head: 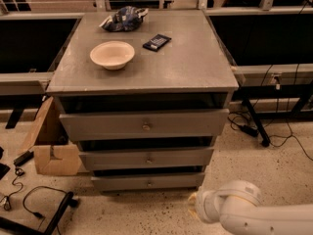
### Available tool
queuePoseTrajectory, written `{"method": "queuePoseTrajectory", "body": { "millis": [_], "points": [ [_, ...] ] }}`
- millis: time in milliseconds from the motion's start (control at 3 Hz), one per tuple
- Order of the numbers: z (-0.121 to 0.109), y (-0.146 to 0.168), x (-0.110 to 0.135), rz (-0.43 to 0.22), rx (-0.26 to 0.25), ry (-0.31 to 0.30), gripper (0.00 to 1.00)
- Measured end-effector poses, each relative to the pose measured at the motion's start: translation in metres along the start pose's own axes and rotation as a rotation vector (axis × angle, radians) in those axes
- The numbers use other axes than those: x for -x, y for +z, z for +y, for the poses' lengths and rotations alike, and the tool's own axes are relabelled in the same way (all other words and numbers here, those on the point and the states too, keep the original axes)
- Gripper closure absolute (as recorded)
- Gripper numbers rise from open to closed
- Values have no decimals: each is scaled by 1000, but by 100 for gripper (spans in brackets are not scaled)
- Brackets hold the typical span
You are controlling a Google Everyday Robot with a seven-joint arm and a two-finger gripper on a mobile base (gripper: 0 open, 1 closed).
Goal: Close middle drawer
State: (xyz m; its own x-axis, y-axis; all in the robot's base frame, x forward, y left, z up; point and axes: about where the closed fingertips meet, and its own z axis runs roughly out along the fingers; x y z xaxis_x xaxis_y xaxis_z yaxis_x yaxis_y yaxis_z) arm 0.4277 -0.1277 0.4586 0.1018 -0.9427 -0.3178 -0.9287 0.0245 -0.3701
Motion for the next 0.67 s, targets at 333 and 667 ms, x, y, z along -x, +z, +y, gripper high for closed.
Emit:
{"method": "queuePoseTrajectory", "body": {
  "millis": [333, 667],
  "points": [
    [41, -57, -8, 85, 14, 42, 100],
    [32, -118, -11, 151, -83, 122, 100]
  ]
}}
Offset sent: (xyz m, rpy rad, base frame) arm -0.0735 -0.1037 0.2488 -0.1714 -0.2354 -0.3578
